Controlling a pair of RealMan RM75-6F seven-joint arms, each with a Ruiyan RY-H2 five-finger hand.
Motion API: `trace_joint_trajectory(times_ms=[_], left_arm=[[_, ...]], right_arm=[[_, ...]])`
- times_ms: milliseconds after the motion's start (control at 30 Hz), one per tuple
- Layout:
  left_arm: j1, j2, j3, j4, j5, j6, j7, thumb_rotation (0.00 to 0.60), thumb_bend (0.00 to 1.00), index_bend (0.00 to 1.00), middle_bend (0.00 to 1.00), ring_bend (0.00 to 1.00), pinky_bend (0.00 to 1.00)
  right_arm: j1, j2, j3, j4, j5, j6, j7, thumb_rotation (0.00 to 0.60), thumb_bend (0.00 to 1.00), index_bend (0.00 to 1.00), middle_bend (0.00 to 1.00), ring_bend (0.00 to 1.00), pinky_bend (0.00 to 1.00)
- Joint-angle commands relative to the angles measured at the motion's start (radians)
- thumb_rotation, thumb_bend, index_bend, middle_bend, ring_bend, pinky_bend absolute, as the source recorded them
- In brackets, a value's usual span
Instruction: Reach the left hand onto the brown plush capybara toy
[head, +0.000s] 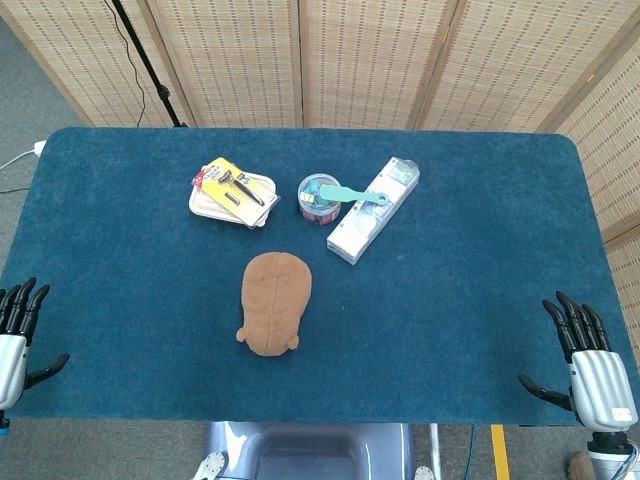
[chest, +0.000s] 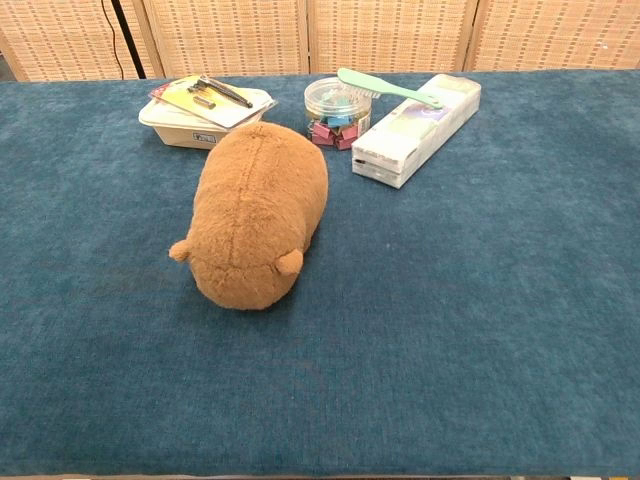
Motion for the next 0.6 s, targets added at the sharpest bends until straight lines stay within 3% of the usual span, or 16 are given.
trace_joint_trajectory(times_ms=[33,333,600], left_arm=[[0.000,0.002,-0.001,-0.002,-0.001,0.000,-0.003,0.600,0.00,0.00,0.00,0.00,0.00],[-0.001,0.006,0.002,-0.003,0.004,-0.004,0.001,0.600,0.00,0.00,0.00,0.00,0.00],[-0.049,-0.003,-0.005,0.023,0.078,-0.009,-0.025,0.600,0.00,0.00,0.00,0.00,0.00]], right_arm=[[0.001,0.000,-0.001,0.000,-0.001,-0.001,0.000,0.600,0.00,0.00,0.00,0.00,0.00],[0.004,0.000,-0.006,-0.001,0.000,-0.013,-0.001,0.600,0.00,0.00,0.00,0.00,0.00],[0.002,0.007,-0.006,-0.008,0.007,-0.012,0.009,0.600,0.00,0.00,0.00,0.00,0.00]])
